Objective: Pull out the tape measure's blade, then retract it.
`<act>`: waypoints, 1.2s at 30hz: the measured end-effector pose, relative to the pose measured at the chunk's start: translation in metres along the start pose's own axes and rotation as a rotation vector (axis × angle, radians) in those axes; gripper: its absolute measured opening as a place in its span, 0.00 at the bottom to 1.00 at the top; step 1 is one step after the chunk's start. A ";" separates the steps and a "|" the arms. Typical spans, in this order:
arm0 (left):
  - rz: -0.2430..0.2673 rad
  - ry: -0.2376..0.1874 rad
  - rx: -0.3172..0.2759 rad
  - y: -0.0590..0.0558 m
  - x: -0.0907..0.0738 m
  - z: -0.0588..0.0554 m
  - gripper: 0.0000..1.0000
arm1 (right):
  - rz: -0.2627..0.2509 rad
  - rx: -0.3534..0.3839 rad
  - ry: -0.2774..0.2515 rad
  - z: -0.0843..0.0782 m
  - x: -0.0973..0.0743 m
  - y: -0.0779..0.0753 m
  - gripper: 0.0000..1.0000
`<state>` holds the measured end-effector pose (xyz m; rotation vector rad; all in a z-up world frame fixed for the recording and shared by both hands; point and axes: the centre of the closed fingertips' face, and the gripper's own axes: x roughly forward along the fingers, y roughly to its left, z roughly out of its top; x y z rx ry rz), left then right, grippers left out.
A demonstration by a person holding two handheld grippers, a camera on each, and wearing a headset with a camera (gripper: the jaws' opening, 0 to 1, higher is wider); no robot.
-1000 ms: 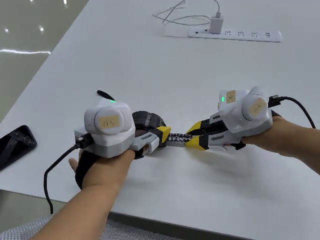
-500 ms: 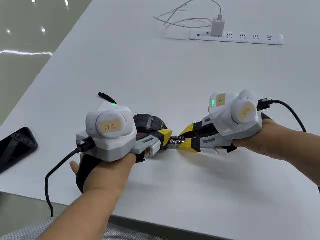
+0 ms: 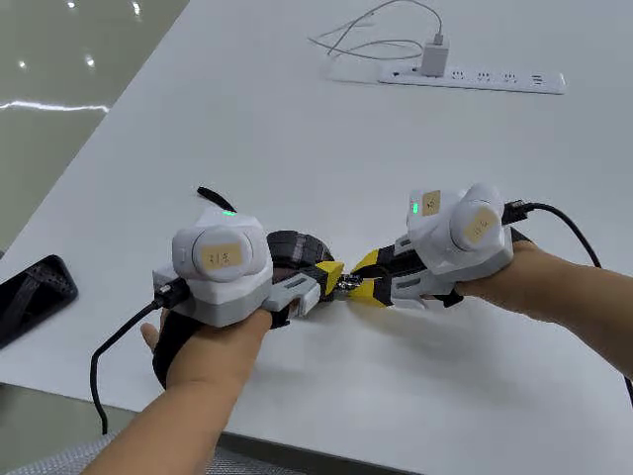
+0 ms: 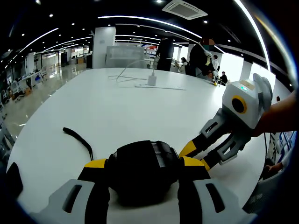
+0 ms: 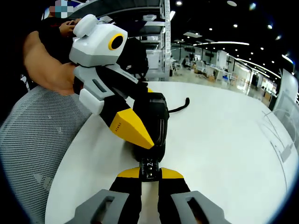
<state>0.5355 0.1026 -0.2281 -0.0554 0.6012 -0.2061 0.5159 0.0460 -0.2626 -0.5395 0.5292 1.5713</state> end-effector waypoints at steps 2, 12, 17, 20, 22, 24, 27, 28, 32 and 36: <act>0.000 0.000 -0.001 0.000 0.000 0.000 0.54 | 0.000 0.000 0.000 0.001 0.001 0.000 0.08; -0.004 -0.002 -0.005 0.001 0.001 -0.001 0.54 | 0.005 -0.002 0.003 0.005 0.006 -0.001 0.08; -0.004 -0.002 -0.007 0.001 0.001 -0.001 0.54 | 0.007 -0.004 0.005 0.006 0.008 0.000 0.08; -0.004 -0.002 -0.008 0.001 0.001 -0.001 0.54 | 0.007 0.003 0.008 0.007 0.009 0.000 0.08; -0.004 -0.003 -0.008 0.001 0.001 -0.001 0.54 | 0.007 0.005 0.008 0.007 0.009 0.000 0.08; -0.004 -0.003 -0.008 0.001 0.001 0.000 0.54 | 0.008 0.004 0.008 0.007 0.010 0.000 0.08; -0.003 -0.004 -0.009 0.002 0.001 0.000 0.54 | 0.007 0.008 0.003 0.007 0.009 0.000 0.08; -0.003 -0.004 -0.009 0.002 0.001 0.000 0.54 | 0.007 0.008 0.002 0.007 0.009 0.000 0.08; -0.004 -0.005 -0.010 0.002 0.000 0.000 0.54 | 0.005 0.009 0.000 0.007 0.009 0.000 0.09; -0.004 -0.005 -0.012 0.002 0.000 0.001 0.55 | 0.004 0.004 0.000 0.007 0.009 0.000 0.09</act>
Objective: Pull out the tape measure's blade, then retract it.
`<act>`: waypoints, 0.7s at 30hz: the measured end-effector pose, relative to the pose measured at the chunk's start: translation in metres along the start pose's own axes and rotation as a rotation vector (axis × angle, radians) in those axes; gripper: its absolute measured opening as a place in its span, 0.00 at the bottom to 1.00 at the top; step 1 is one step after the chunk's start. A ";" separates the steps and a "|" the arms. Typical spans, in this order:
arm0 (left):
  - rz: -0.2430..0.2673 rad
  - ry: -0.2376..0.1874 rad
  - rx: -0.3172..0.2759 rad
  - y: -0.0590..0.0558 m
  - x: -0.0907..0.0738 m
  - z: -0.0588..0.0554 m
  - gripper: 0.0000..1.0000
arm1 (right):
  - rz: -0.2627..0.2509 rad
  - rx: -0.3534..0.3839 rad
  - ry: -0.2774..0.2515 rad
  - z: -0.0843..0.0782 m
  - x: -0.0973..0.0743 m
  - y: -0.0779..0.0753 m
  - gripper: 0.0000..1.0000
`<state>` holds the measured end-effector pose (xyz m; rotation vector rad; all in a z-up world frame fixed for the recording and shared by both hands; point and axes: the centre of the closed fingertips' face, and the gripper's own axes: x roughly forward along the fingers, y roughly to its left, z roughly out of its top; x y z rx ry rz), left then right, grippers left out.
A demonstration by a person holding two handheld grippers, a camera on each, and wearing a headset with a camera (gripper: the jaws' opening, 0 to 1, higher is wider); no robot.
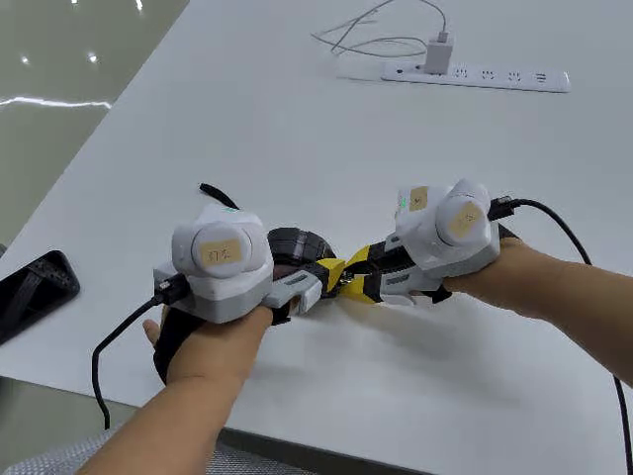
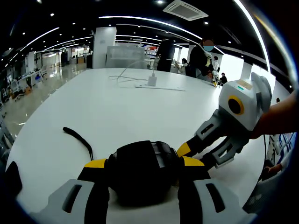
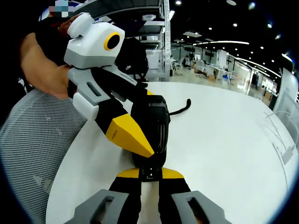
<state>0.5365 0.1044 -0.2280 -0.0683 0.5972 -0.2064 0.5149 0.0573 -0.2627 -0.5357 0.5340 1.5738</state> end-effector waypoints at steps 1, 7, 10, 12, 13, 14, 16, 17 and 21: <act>0.000 -0.001 0.000 0.000 0.000 0.000 0.55 | 0.000 0.004 0.000 0.000 0.000 0.000 0.09; 0.000 -0.007 -0.004 0.000 -0.001 0.001 0.56 | 0.000 0.009 -0.002 0.000 0.000 0.000 0.10; -0.006 -0.014 -0.019 0.001 -0.001 0.001 0.56 | -0.002 0.008 -0.002 0.000 -0.001 -0.001 0.11; -0.013 -0.014 -0.031 0.001 -0.001 0.002 0.57 | -0.006 0.011 -0.005 0.000 -0.001 -0.001 0.11; -0.016 -0.013 -0.027 0.001 -0.001 0.002 0.57 | -0.006 0.010 -0.002 0.000 -0.001 -0.001 0.11; -0.017 -0.013 -0.018 0.000 -0.001 0.002 0.57 | -0.007 0.007 0.000 0.000 0.000 -0.001 0.11; -0.019 -0.013 0.000 -0.001 0.000 0.003 0.57 | -0.008 0.002 0.006 0.000 0.000 -0.001 0.11; -0.021 -0.014 0.006 -0.001 0.000 0.004 0.58 | -0.009 -0.002 0.007 -0.001 0.000 -0.001 0.11; -0.026 -0.022 0.057 -0.002 0.000 0.007 0.58 | -0.034 0.027 0.015 -0.005 -0.005 -0.007 0.17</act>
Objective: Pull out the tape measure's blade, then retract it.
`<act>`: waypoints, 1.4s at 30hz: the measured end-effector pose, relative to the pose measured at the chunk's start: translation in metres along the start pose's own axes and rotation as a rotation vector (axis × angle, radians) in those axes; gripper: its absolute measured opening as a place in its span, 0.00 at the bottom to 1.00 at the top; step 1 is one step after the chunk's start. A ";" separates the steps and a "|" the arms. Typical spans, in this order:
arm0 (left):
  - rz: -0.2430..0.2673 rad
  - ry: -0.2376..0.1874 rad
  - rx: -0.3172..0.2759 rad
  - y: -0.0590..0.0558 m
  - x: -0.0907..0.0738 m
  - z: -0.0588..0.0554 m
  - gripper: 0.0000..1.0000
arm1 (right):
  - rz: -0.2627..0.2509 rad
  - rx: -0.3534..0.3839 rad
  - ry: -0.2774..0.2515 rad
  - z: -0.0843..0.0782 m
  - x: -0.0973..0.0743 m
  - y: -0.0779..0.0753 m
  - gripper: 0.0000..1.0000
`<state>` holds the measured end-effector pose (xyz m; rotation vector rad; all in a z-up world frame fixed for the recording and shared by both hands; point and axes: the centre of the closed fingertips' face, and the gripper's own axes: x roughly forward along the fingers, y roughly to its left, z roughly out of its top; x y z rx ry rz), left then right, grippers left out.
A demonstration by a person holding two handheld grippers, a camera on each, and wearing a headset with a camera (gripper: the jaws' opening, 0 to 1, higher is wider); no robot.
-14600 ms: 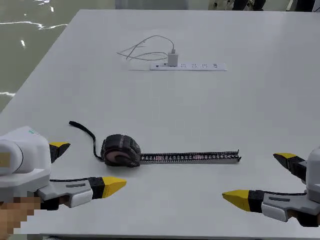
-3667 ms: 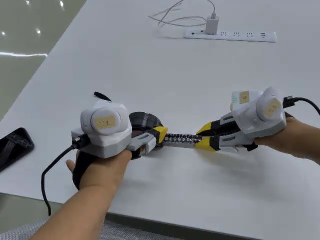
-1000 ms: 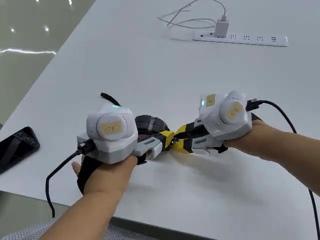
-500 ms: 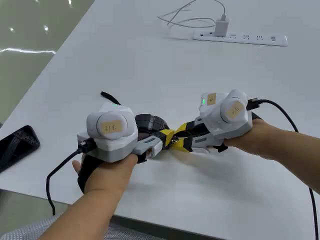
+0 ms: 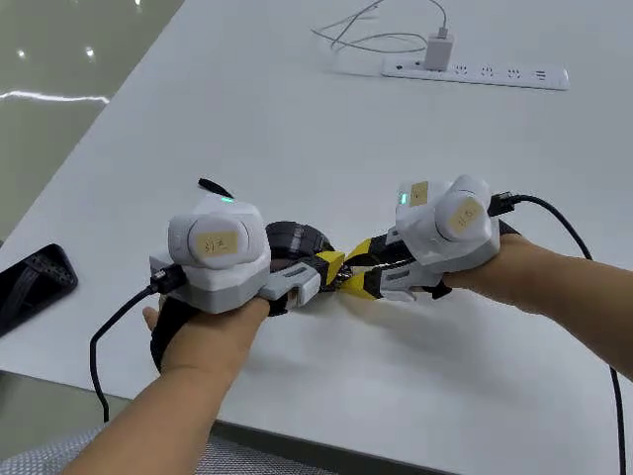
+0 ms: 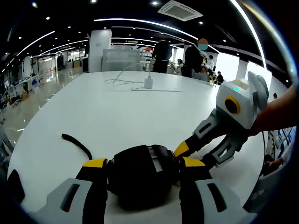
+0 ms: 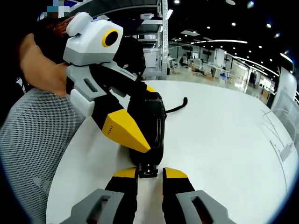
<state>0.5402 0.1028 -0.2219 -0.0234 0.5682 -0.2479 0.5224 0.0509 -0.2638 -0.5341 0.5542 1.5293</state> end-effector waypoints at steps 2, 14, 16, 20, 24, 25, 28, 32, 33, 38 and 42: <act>-0.002 0.001 0.000 0.000 0.000 0.000 0.58 | -0.007 0.004 -0.003 0.000 -0.003 -0.002 0.20; -0.077 -0.016 -0.001 -0.005 -0.003 0.002 0.67 | -0.084 0.136 -0.045 -0.001 -0.027 -0.005 0.35; -0.087 -0.020 -0.009 -0.006 -0.004 0.003 0.70 | -0.103 0.163 -0.049 -0.002 -0.032 -0.004 0.39; -0.116 -0.016 0.012 -0.010 -0.006 0.003 0.73 | -0.146 0.200 -0.054 -0.005 -0.041 -0.003 0.48; -0.136 -0.007 0.018 -0.009 -0.009 0.000 0.79 | -0.194 0.227 -0.074 -0.006 -0.051 -0.003 0.54; -0.144 0.000 0.013 -0.009 -0.010 -0.002 0.81 | -0.205 0.232 -0.074 -0.007 -0.053 -0.002 0.55; -0.156 0.009 0.024 -0.008 -0.013 -0.006 0.85 | -0.233 0.251 -0.076 -0.012 -0.060 -0.001 0.58; -0.158 0.015 0.034 -0.005 -0.019 -0.009 0.86 | -0.276 0.296 -0.066 -0.021 -0.069 0.000 0.66; -0.159 0.016 0.033 -0.003 -0.022 -0.009 0.86 | -0.288 0.305 -0.056 -0.025 -0.073 0.002 0.67; -0.174 0.003 0.054 -0.002 -0.030 -0.008 0.89 | -0.356 0.361 -0.081 -0.032 -0.091 0.004 0.73; -0.185 0.001 0.047 -0.001 -0.035 -0.006 0.93 | -0.391 0.386 -0.079 -0.040 -0.104 0.009 0.74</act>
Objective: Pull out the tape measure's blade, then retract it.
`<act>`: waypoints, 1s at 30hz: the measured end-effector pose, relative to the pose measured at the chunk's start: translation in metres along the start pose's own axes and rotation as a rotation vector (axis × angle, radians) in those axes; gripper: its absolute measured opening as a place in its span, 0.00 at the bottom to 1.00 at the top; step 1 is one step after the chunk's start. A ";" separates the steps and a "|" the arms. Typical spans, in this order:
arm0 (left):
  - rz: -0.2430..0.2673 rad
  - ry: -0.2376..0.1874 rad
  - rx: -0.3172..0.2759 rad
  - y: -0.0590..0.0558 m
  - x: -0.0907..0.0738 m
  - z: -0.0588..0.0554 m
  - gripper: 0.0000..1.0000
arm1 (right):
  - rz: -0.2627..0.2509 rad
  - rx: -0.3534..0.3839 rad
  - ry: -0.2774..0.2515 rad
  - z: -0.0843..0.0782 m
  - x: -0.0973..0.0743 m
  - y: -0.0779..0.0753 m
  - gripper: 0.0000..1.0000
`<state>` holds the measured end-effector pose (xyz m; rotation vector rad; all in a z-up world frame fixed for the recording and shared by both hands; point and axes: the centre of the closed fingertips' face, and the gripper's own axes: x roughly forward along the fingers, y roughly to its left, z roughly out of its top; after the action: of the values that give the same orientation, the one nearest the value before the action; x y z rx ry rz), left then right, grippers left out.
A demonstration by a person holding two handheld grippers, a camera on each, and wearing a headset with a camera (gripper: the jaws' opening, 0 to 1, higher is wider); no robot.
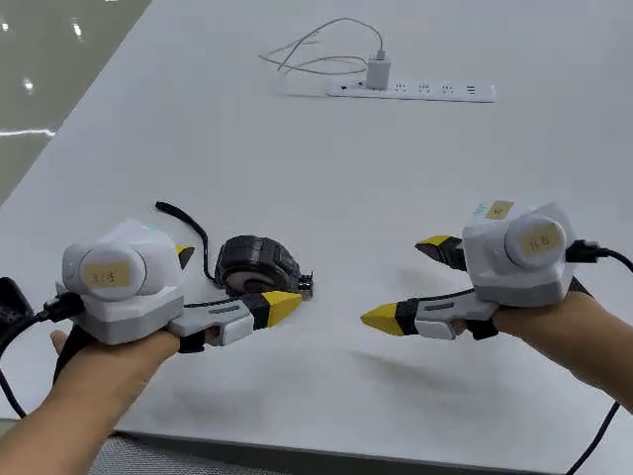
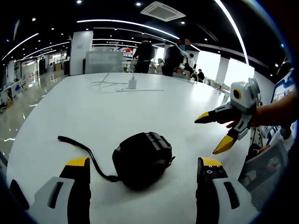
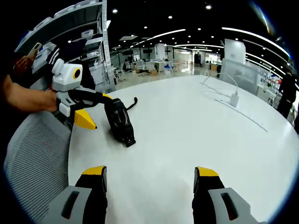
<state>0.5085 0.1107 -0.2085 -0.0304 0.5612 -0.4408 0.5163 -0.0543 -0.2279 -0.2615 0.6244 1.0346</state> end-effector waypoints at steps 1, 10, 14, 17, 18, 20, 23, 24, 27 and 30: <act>-0.002 0.001 -0.001 0.000 -0.001 0.000 0.93 | -0.008 0.013 -0.003 -0.002 -0.004 -0.001 0.75; -0.013 0.010 0.006 0.003 -0.014 -0.002 0.95 | -0.081 0.091 -0.045 -0.005 -0.036 -0.007 0.89; -0.008 0.004 -0.008 0.005 -0.022 0.001 0.96 | -0.125 0.122 -0.059 -0.005 -0.054 -0.007 0.91; -0.004 0.008 0.003 0.004 -0.027 0.002 0.97 | -0.145 0.144 -0.063 -0.005 -0.065 -0.005 0.96; -0.005 0.003 0.008 0.003 -0.030 0.003 0.97 | -0.151 0.152 -0.064 -0.005 -0.069 -0.004 0.98; -0.008 -0.002 0.000 0.003 -0.033 0.005 0.99 | -0.155 0.160 -0.057 -0.008 -0.074 -0.001 0.99; 0.002 -0.009 -0.002 0.004 -0.040 0.008 0.99 | -0.171 0.149 -0.055 -0.009 -0.084 0.002 0.99; 0.006 -0.014 -0.002 0.004 -0.042 0.009 0.99 | -0.173 0.153 -0.055 -0.009 -0.087 0.003 0.99; 0.012 -0.017 -0.008 0.005 -0.048 0.011 0.99 | -0.180 0.158 -0.061 -0.006 -0.095 0.008 0.99; 0.013 -0.019 -0.008 0.006 -0.053 0.013 0.99 | -0.197 0.163 -0.077 -0.001 -0.104 0.011 0.99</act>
<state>0.4774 0.1370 -0.1710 -0.0390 0.5440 -0.4252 0.4694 -0.1240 -0.1660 -0.1366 0.5969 0.7966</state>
